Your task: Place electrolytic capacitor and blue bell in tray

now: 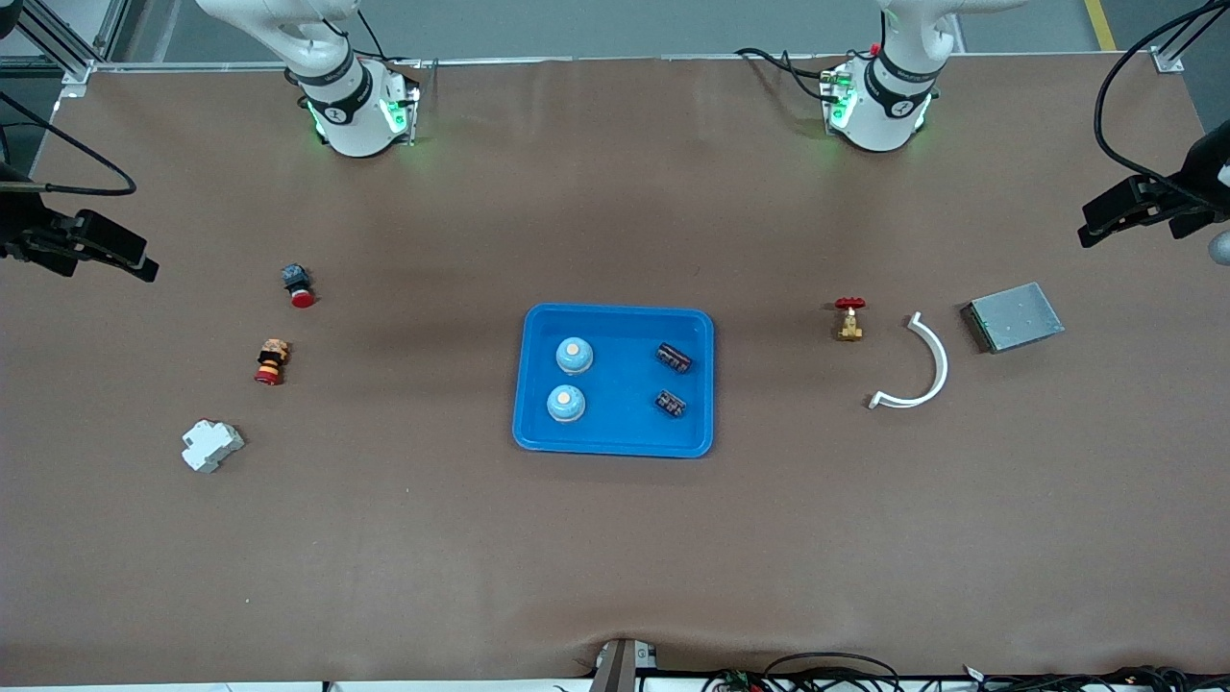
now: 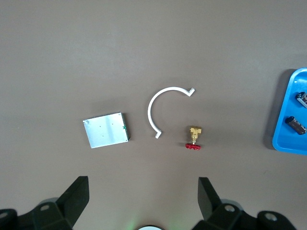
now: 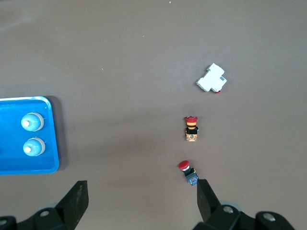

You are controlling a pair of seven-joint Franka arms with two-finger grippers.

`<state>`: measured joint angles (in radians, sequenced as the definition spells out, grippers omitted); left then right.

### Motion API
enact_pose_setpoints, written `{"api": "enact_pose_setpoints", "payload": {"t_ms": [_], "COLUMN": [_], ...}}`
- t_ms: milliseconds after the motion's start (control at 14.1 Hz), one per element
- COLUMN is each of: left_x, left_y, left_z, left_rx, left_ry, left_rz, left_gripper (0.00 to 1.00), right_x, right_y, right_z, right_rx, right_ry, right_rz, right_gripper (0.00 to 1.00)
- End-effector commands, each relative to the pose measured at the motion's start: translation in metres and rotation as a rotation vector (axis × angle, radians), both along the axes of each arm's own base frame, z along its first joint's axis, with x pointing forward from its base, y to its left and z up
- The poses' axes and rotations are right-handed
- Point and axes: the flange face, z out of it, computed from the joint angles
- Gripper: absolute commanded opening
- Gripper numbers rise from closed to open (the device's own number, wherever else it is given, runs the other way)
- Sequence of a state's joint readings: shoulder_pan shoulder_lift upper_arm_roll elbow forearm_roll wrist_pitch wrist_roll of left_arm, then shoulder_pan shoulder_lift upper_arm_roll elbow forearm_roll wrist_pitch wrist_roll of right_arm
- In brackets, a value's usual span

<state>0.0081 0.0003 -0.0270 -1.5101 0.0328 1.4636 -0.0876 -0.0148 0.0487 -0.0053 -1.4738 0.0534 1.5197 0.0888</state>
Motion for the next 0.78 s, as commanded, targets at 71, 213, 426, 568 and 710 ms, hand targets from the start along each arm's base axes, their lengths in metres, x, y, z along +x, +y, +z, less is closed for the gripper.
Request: {"api": "enact_pose_setpoints", "payload": {"t_ms": [71, 213, 426, 568, 710], "left_x": [-0.0088, -0.0081, -0.0083, -0.0084, -0.0089], "left_y": [0.0070, 0.0054, 0.0022, -0.0014, -0.0024], "left_z": [0.0052, 0.0087, 0.0107, 0.0114, 0.0122], "left_rx": [-0.013, -0.013, -0.011, -0.014, -0.016], "left_ry": [0.010, 0.001, -0.002, -0.004, -0.005], "left_rz": [0.003, 0.003, 0.003, -0.002, -0.008], "left_gripper": [1.00, 1.00, 1.00, 1.00, 1.00], "right_x": [0.0011, 0.0013, 0.0022, 0.0026, 0.0024], "right_y": [0.0008, 0.0002, 0.0016, 0.0024, 0.0016], "right_z": [0.0071, 0.0071, 0.0066, 0.0069, 0.0061], "right_rx": [-0.011, -0.045, -0.049, -0.049, -0.049], "right_ry": [-0.003, -0.004, -0.007, -0.010, -0.007], "right_rz": [0.003, 0.018, 0.025, 0.025, 0.024], "right_gripper": [1.00, 1.00, 1.00, 1.00, 1.00]}}
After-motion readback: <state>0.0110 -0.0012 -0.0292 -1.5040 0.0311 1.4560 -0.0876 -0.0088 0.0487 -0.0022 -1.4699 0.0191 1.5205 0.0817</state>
